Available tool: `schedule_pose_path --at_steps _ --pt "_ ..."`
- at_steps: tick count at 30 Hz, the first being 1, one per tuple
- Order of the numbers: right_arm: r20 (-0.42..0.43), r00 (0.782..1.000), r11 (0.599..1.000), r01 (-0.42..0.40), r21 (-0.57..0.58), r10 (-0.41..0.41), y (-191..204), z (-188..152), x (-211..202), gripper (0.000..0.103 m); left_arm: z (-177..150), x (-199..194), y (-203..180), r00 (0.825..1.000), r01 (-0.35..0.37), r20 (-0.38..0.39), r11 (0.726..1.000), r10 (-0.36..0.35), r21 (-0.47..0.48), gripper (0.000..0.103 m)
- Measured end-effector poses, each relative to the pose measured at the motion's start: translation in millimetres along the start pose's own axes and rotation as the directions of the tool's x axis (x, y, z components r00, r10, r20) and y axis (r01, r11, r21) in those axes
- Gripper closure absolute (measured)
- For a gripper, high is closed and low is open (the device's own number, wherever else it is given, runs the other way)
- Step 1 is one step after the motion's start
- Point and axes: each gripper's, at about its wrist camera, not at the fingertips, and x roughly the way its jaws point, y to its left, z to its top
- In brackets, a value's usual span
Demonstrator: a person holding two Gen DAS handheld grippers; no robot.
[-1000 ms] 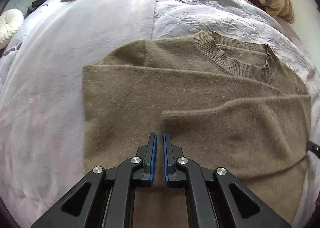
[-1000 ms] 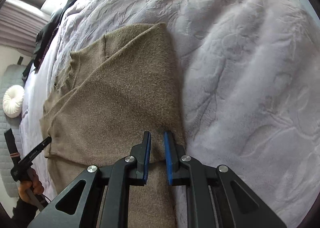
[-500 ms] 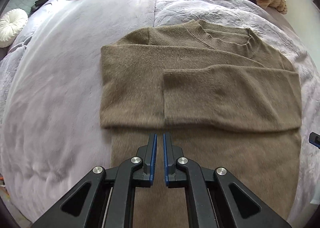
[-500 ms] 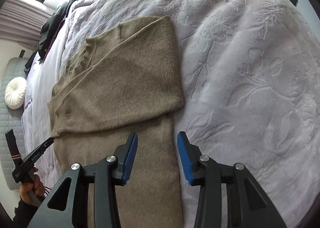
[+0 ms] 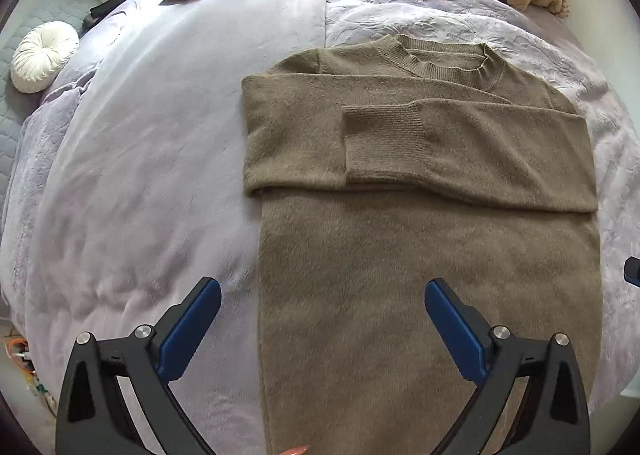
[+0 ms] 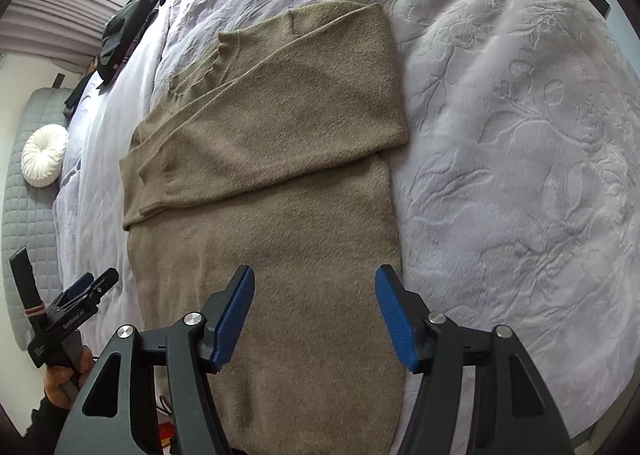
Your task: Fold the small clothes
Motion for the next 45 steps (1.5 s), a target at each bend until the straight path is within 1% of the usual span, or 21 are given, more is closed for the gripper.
schedule_pose_path --at_steps 1,2,3,4,6,10,13,16,19,22,26,30,45 --pt "-0.001 1.000 1.000 0.000 -0.007 0.000 2 -2 0 0.023 -2 -3 2 1.000 -0.007 -0.001 1.000 0.007 -0.005 0.001" --pt "0.003 1.000 1.000 0.004 -0.019 -0.004 5 -5 -1 0.020 -5 -6 3 1.000 -0.013 0.000 1.000 0.013 -0.011 0.001" --pt "0.015 1.000 0.999 0.014 -0.036 -0.013 8 -7 -3 0.020 -5 -7 4 1.000 -0.013 0.001 1.000 0.013 -0.013 0.001" --pt "0.036 0.999 0.998 0.032 -0.057 -0.030 12 -10 -6 0.018 -7 -8 6 1.000 -0.010 -0.003 1.000 0.010 -0.018 0.001" --pt "0.047 0.998 0.996 0.035 -0.084 -0.031 18 -15 -10 0.015 -11 -8 9 1.000 -0.007 -0.028 1.000 0.007 -0.025 0.001" --pt "0.003 1.000 0.996 0.000 -0.093 0.001 25 -23 -11 0.015 -19 -10 7 0.998 0.015 -0.054 1.000 -0.015 0.002 0.001" --pt "-0.011 1.000 0.996 0.002 -0.085 -0.003 27 -29 -11 0.015 -27 -19 5 0.998 0.035 -0.050 0.999 -0.034 0.017 0.001" --pt "-0.030 1.000 0.999 -0.005 -0.052 0.003 24 -36 -11 0.015 -36 -26 4 0.997 0.059 -0.056 0.998 -0.059 0.013 0.001" --pt "-0.031 1.000 0.999 -0.006 -0.037 0.005 23 -42 -14 0.015 -47 -32 3 0.996 0.072 -0.059 0.997 -0.071 0.002 0.001" --pt "-0.039 0.999 1.000 -0.001 -0.028 0.000 20 -47 -14 0.015 -57 -30 4 0.993 0.088 -0.083 0.996 -0.089 -0.012 0.001" --pt "-0.058 0.998 1.000 -0.003 0.007 0.004 12 -54 -11 0.015 -68 -25 4 0.990 0.086 -0.109 0.996 -0.087 -0.009 0.001" --pt "-0.068 0.998 0.999 -0.009 0.033 0.011 8 -60 -9 0.015 -75 -25 4 0.990 0.084 -0.117 0.996 -0.084 -0.001 0.001" --pt "-0.112 0.994 0.998 -0.010 0.055 0.017 -2 -73 1 0.015 -88 -14 10 0.984 0.074 -0.159 0.997 -0.074 -0.004 0.001"
